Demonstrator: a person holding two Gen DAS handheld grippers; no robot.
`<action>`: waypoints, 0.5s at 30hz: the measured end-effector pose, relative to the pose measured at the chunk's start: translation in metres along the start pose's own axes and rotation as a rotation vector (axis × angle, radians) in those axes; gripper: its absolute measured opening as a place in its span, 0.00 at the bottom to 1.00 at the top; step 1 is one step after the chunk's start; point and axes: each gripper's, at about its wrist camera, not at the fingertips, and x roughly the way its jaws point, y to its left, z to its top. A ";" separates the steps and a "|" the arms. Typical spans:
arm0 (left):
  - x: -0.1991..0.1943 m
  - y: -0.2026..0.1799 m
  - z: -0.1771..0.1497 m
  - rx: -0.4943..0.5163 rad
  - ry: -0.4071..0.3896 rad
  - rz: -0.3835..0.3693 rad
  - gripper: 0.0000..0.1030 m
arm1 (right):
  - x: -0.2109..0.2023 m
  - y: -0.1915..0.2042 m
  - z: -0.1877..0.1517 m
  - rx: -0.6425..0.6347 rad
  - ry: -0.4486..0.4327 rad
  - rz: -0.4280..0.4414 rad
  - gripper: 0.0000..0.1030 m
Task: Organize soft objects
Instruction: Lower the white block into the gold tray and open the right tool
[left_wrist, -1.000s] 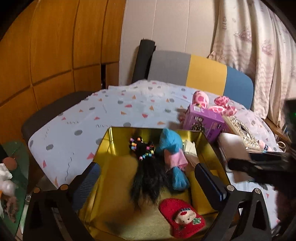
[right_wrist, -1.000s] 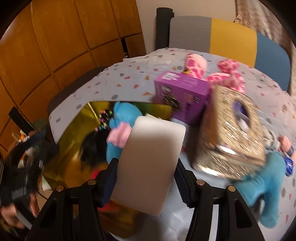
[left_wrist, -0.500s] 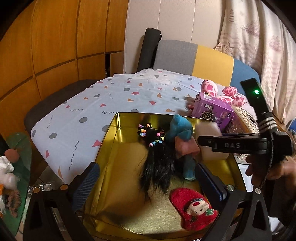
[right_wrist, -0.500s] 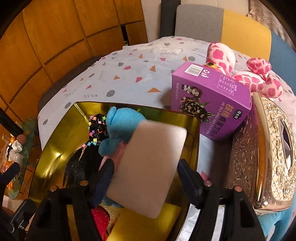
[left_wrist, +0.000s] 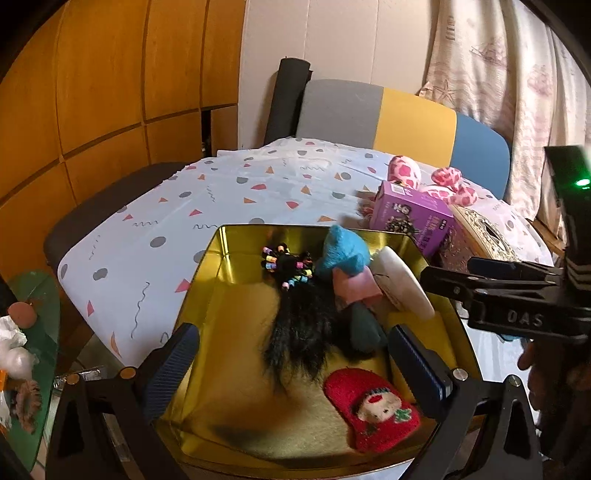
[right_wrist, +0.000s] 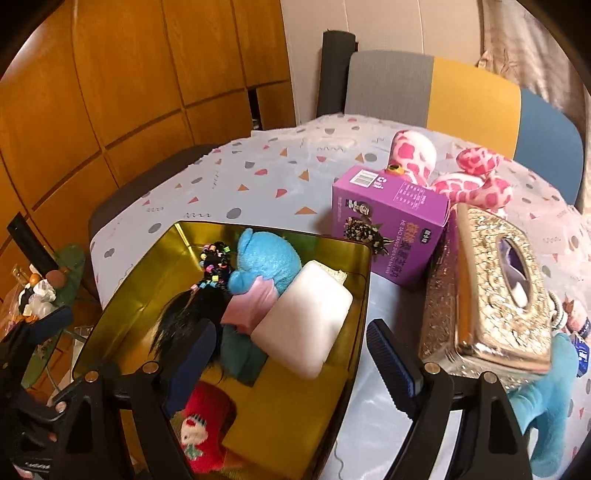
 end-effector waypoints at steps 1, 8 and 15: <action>-0.001 -0.002 -0.001 0.003 0.001 -0.001 1.00 | -0.003 0.001 -0.001 -0.004 -0.006 -0.003 0.83; -0.003 -0.010 -0.004 0.017 0.012 -0.017 1.00 | -0.026 -0.004 -0.011 0.001 -0.043 -0.018 0.83; -0.005 -0.020 -0.004 0.037 0.028 -0.049 1.00 | -0.059 -0.031 -0.022 0.044 -0.097 -0.058 0.83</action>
